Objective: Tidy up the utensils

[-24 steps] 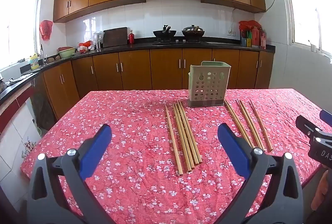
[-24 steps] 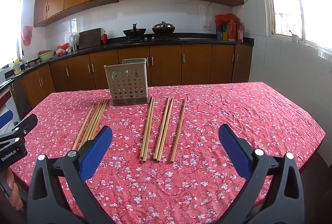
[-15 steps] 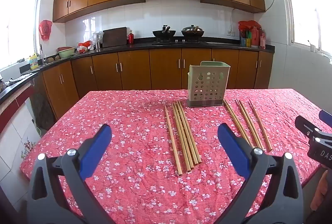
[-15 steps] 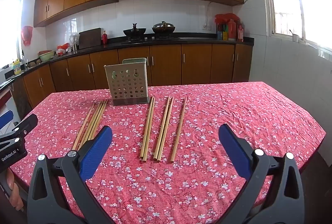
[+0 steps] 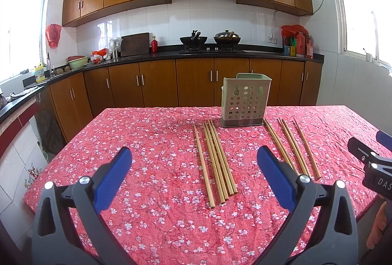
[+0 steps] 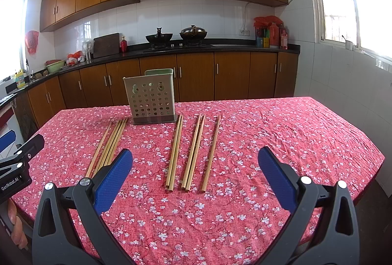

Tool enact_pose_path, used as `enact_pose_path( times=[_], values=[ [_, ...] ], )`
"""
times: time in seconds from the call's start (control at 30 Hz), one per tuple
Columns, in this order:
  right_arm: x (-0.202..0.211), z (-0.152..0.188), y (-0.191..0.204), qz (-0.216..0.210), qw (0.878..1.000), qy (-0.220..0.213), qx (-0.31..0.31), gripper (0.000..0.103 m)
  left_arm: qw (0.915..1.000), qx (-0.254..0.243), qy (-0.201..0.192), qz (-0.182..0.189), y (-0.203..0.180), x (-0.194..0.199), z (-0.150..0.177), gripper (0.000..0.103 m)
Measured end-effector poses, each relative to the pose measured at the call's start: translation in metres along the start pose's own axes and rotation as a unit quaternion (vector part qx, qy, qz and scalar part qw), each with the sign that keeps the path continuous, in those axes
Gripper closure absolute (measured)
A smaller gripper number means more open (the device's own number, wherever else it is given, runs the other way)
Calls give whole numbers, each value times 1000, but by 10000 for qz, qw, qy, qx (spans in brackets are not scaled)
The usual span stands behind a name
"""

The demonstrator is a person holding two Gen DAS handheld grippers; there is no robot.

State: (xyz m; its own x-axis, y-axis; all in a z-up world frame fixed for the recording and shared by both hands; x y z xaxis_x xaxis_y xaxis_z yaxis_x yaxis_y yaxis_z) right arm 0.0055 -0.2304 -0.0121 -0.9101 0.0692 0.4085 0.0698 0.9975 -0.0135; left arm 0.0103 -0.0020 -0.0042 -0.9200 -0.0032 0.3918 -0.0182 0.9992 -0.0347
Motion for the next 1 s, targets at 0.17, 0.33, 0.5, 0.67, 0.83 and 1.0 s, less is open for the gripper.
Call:
enact_pose_path(
  times=[0.17, 0.33, 0.5, 0.67, 0.83, 1.0],
  values=[
    [0, 0, 0, 3, 10000, 2, 0, 2, 10000, -2, -2, 11, 1, 1, 0, 4],
    [-1, 0, 0, 1, 10000, -2, 3, 2, 10000, -5, -8, 9, 1, 1, 0, 4],
    [-2, 1, 0, 2, 10000, -3, 1, 2, 10000, 9, -2, 12, 0, 2, -3, 4],
    [-2, 1, 0, -1, 10000, -1, 4, 2, 10000, 3, -9, 18, -1, 2, -4, 4],
    [-2, 1, 0, 1, 10000, -3, 1, 2, 10000, 3, -6, 20, -1, 2, -3, 4],
    [-1, 1, 0, 0, 10000, -3, 1, 2, 10000, 1, -8, 20, -3, 2, -5, 4]
  ],
)
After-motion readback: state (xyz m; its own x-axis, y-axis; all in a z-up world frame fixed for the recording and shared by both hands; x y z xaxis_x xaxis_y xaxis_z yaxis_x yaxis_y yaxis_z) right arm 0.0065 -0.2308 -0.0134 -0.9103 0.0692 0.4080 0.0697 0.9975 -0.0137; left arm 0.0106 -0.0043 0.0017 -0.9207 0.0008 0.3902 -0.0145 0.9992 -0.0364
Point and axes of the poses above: each gripper's, at about its wrist camera, not at the fingertips, and x roughly against the way its jaws point, y to its left, z to its underside, the point moved 1 cm from there along -x, roughly the way its jaws point, and after that the axes turned 5 degrees about x, right-handed, at the moved point
